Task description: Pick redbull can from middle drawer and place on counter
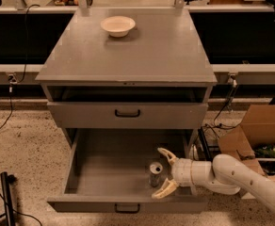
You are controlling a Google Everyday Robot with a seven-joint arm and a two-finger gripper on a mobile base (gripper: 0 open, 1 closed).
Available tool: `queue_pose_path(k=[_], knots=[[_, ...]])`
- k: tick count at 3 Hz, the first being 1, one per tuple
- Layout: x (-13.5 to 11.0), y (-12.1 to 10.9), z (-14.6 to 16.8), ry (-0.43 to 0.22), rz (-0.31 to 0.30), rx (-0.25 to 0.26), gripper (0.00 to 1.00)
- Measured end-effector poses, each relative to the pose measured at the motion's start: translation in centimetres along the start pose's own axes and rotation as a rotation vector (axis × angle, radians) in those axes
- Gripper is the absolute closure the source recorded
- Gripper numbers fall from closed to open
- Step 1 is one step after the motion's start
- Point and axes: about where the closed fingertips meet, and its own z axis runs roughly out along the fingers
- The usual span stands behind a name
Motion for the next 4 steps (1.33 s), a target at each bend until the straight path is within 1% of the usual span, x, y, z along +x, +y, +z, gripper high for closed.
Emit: queue_pose_path(k=[1, 2, 3, 4], knots=[[1.2, -0.7, 0.6, -0.016, 0.095, 0.023, 0.03], [1.9, -1.4, 1.2, -0.032, 0.103, 0.025, 0.10], [3.1, -1.8, 1.8, -0.033, 0.094, 0.025, 0.27], [4.2, -2.2, 2.2, -0.068, 0.096, 0.025, 0.58]])
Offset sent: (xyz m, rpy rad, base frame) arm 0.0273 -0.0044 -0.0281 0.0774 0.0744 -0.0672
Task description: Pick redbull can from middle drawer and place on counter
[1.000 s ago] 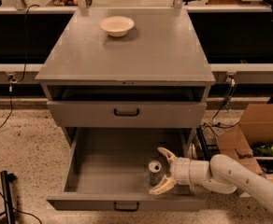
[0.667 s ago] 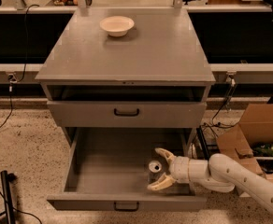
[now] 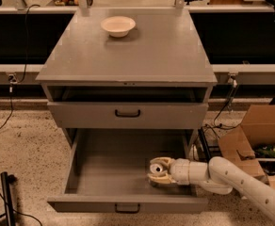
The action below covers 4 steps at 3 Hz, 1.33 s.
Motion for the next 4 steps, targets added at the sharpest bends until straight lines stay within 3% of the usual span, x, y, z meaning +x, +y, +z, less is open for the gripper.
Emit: queue_pose_path(k=[1, 2, 3, 4], knots=[[-0.3, 0.1, -0.1, -0.085, 0.023, -0.019, 0.83], [-4.4, -0.5, -1.2, -0.195, 0.056, -0.063, 1.00], [-9.5, 0.2, -3.6, -0.263, 0.070, -0.139, 1.00], [-15.0, 0.8, -7.3, -0.260, 0.008, -0.170, 1.00]])
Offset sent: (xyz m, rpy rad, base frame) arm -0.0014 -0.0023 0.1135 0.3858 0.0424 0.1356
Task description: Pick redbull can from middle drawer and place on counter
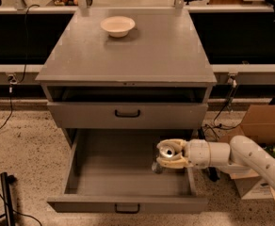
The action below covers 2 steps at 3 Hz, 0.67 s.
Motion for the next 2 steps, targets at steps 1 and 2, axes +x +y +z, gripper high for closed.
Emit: queue_pose_path(k=[1, 2], knots=[[-4.0, 0.7, -1.7, 0.024, -0.046, -0.013, 1.00], [-7.9, 0.0, -4.4, 0.089, -0.070, -0.018, 1.00]])
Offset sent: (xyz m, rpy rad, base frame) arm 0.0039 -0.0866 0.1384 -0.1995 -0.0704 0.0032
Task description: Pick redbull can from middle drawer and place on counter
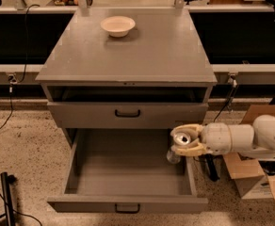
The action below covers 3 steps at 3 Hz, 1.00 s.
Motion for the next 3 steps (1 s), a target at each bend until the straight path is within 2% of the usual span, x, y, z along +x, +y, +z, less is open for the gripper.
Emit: queue_pose_path(k=[1, 2, 3], knots=[[-5.0, -2.6, -3.5, 0.065, -0.035, 0.010, 1.00], [-10.1, -7.1, -5.8, 0.104, -0.078, 0.049, 1.00], [-10.1, -7.1, -5.8, 0.104, -0.078, 0.049, 1.00]])
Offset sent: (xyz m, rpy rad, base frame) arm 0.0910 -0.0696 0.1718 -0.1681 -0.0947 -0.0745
